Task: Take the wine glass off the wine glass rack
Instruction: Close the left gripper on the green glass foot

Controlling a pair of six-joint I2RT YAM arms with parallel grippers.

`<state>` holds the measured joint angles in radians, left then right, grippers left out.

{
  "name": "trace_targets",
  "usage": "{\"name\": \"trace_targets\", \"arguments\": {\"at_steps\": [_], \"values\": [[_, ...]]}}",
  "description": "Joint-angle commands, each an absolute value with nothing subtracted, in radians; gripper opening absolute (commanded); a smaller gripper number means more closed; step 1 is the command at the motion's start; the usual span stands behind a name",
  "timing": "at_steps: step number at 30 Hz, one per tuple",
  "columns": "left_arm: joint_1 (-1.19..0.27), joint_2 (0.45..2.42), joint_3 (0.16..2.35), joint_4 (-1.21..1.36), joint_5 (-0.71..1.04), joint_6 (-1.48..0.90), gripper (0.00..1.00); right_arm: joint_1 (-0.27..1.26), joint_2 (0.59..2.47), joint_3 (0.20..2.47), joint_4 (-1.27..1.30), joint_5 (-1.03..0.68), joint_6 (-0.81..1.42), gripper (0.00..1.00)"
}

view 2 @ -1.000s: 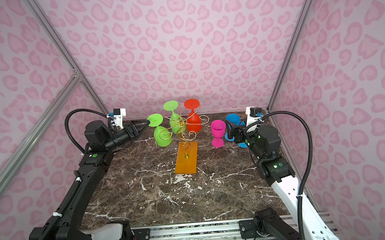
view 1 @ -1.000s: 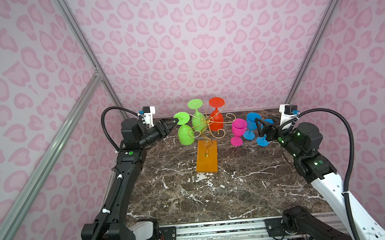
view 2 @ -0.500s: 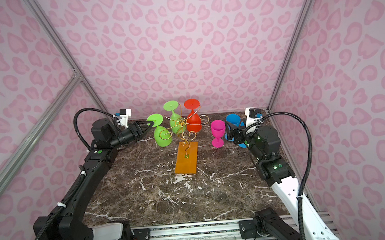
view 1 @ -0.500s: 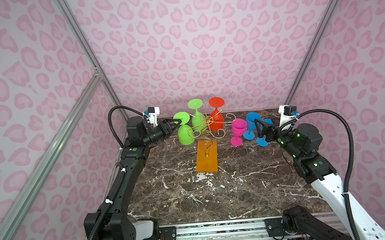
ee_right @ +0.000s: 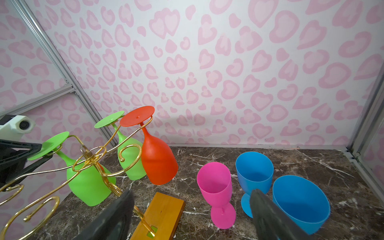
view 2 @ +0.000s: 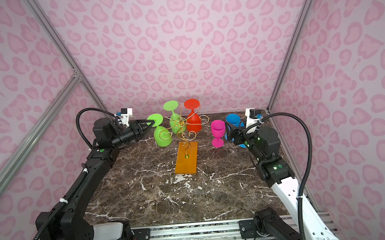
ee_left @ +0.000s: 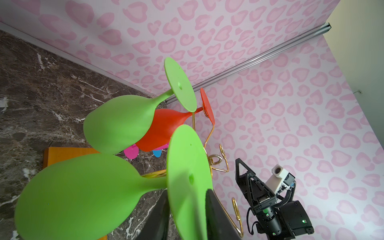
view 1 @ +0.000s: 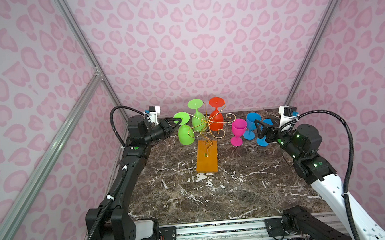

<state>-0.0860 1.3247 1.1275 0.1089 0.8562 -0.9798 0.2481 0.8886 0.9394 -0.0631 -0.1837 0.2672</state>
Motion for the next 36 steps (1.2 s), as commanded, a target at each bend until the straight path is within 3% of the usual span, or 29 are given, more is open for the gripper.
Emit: {"name": "trace_targets", "arguments": {"at_steps": [1, 15, 36], "values": [[-0.086, 1.327, 1.144, 0.160, 0.868, -0.994, 0.29, 0.250, 0.886, 0.930, -0.034, -0.183, 0.268, 0.89], [-0.086, 1.312, 1.149, 0.160, 0.869, -1.015, 0.13, 0.250, 0.879, 0.922, -0.034, -0.183, 0.278, 0.89], [-0.083, 1.278, 1.152, 0.153, 0.862, -1.108, 0.03, 0.250, 0.873, 0.920, -0.032, -0.190, 0.296, 0.90]]}}
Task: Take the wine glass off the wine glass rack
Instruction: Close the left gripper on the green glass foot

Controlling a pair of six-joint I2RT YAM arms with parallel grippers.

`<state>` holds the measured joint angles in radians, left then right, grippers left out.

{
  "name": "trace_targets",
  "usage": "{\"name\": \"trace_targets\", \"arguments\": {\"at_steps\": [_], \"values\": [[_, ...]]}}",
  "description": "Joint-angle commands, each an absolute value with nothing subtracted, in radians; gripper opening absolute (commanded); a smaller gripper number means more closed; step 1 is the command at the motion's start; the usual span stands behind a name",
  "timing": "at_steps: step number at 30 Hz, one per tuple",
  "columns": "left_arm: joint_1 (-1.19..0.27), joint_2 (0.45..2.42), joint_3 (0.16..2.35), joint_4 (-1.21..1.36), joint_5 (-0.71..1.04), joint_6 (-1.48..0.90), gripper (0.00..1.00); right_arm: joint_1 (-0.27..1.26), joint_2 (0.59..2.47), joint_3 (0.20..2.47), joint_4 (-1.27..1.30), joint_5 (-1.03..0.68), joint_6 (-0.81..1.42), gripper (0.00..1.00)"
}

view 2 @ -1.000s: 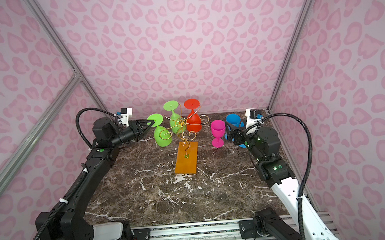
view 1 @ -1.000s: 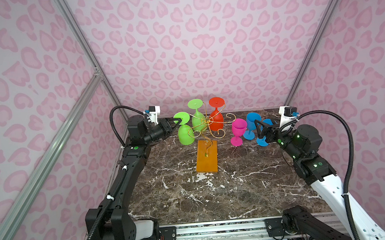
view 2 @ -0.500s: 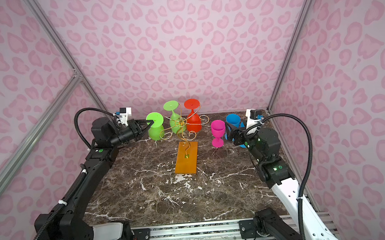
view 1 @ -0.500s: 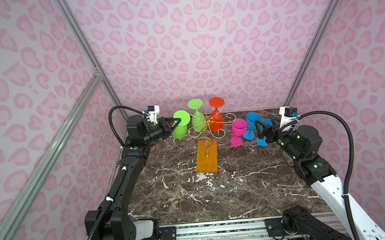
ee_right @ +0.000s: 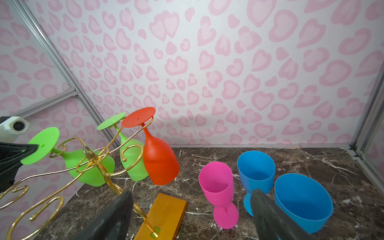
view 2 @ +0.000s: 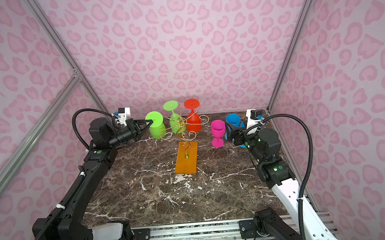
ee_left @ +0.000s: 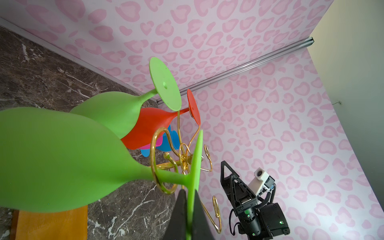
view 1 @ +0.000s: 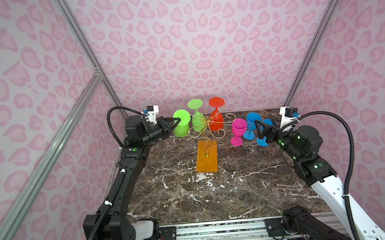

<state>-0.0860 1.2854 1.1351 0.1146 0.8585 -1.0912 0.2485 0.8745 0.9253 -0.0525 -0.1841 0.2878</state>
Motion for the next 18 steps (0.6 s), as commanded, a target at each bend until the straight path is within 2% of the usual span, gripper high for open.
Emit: {"name": "trace_targets", "arguments": {"at_steps": [1, 18], "values": [[-0.083, 1.278, 1.151, 0.152, 0.861, -1.110, 0.03, 0.249, 0.873, 0.919, -0.031, -0.190, 0.296, 0.90], [-0.083, 1.309, 1.192, 0.162, 0.844, -1.144, 0.03, 0.249, 0.879, 0.919, -0.028, -0.193, 0.304, 0.90]]}}
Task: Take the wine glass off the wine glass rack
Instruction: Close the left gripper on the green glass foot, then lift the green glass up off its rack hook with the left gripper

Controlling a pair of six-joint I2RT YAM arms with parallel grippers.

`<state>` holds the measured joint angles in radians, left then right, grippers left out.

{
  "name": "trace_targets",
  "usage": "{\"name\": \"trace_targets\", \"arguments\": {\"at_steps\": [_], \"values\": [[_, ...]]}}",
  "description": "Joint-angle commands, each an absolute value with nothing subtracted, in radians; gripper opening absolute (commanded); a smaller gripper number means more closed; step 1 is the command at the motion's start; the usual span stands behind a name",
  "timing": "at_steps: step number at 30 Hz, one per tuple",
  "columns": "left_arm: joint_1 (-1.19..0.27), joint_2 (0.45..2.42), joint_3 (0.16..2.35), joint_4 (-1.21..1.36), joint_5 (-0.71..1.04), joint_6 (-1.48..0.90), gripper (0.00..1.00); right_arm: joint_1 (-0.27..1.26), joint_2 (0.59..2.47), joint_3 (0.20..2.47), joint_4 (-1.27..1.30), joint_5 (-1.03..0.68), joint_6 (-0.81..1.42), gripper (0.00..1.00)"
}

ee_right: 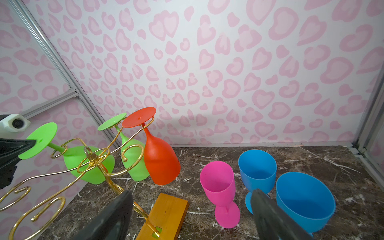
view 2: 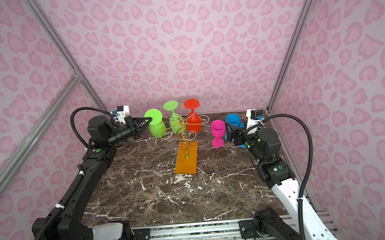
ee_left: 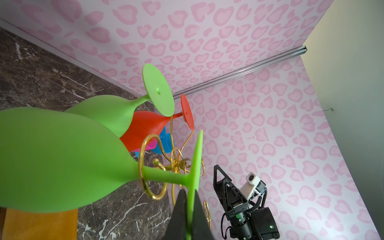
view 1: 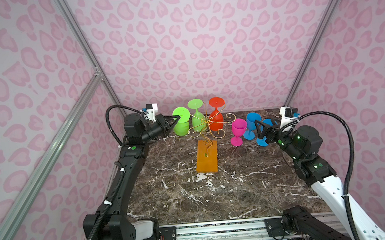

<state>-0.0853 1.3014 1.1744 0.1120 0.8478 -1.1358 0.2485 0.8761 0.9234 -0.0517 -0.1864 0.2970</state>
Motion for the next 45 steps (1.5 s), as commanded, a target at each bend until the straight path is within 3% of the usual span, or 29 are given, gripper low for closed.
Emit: {"name": "trace_targets", "arguments": {"at_steps": [1, 45], "values": [[-0.083, 1.313, 1.193, 0.165, 0.845, -1.145, 0.03, 0.249, 0.880, 0.919, -0.027, -0.193, 0.303, 0.90], [-0.155, 1.371, 1.222, 0.163, 0.873, -1.152, 0.03, 0.249, 0.857, 0.902, -0.046, -0.175, 0.294, 0.91]]}}
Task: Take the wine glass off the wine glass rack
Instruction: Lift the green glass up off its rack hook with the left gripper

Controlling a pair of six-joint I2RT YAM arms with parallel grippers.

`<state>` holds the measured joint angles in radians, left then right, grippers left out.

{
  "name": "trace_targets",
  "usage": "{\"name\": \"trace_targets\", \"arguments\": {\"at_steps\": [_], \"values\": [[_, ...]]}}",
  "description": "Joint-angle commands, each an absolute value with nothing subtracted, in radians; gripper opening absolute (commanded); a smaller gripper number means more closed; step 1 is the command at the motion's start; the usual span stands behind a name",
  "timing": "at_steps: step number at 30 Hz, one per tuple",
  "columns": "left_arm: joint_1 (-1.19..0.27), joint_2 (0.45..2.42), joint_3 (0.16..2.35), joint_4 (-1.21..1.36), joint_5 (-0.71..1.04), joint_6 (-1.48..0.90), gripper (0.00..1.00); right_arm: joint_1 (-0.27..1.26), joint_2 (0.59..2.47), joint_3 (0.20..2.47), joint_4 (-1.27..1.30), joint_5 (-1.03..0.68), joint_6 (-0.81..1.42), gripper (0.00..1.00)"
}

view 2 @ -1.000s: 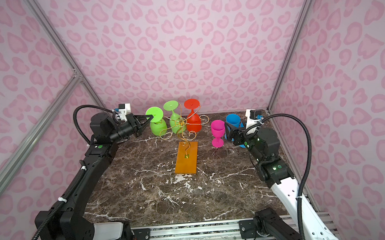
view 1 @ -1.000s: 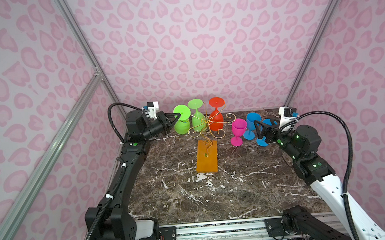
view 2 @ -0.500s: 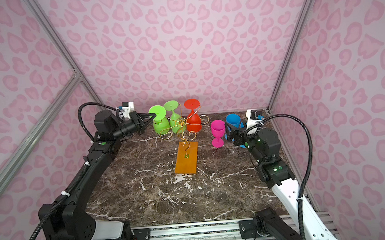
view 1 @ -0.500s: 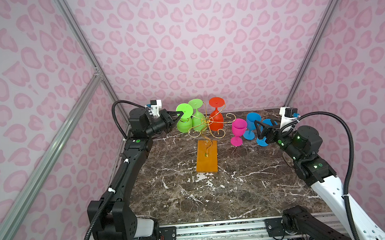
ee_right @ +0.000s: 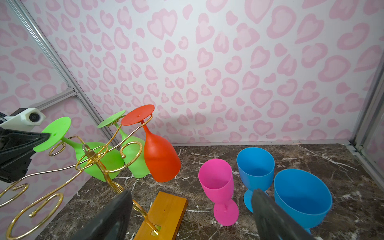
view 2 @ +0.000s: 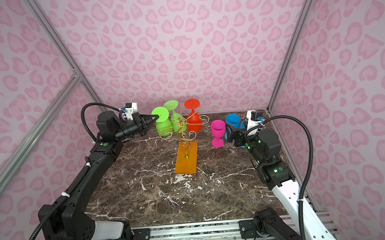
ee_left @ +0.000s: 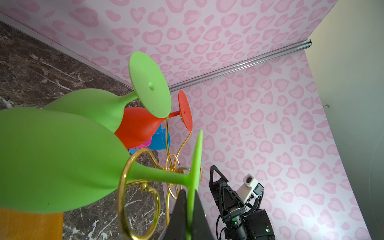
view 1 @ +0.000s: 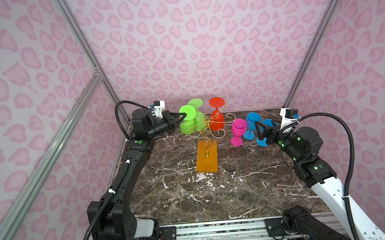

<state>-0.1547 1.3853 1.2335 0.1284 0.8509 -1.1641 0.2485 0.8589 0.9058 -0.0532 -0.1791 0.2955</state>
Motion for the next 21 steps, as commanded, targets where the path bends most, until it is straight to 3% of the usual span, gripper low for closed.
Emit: {"name": "trace_targets", "arguments": {"at_steps": [1, 21], "values": [[-0.155, 1.365, 1.214, 0.161, 0.876, -1.149, 0.03, 0.250, 0.856, 0.901, -0.046, -0.175, 0.295, 0.91], [-0.151, 1.264, 1.129, 0.064, 0.872, -1.066, 0.03, 0.250, 0.856, 0.898, -0.046, -0.181, 0.302, 0.91]]}}
